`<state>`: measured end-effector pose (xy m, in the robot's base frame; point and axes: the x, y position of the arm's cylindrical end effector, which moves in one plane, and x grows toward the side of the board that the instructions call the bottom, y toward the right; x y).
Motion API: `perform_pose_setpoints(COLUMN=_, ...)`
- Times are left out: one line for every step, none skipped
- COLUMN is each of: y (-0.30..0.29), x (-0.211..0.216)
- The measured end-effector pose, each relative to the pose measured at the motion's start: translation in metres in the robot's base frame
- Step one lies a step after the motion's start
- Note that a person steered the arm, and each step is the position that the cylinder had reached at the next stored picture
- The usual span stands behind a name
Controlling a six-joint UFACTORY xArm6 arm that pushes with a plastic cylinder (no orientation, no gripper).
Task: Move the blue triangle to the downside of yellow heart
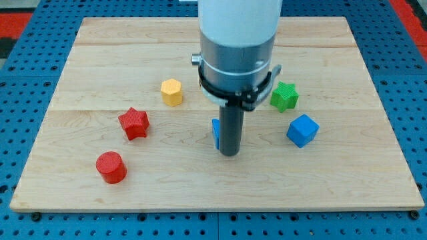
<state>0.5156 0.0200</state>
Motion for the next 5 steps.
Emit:
perform_pose_setpoints(y=-0.017, x=-0.026)
perform_pose_setpoints(y=-0.055, x=-0.016)
perform_pose_setpoints(y=-0.057, x=-0.021)
perform_pose_setpoints(y=-0.051, x=-0.037)
perform_pose_setpoints(y=-0.013, x=-0.047)
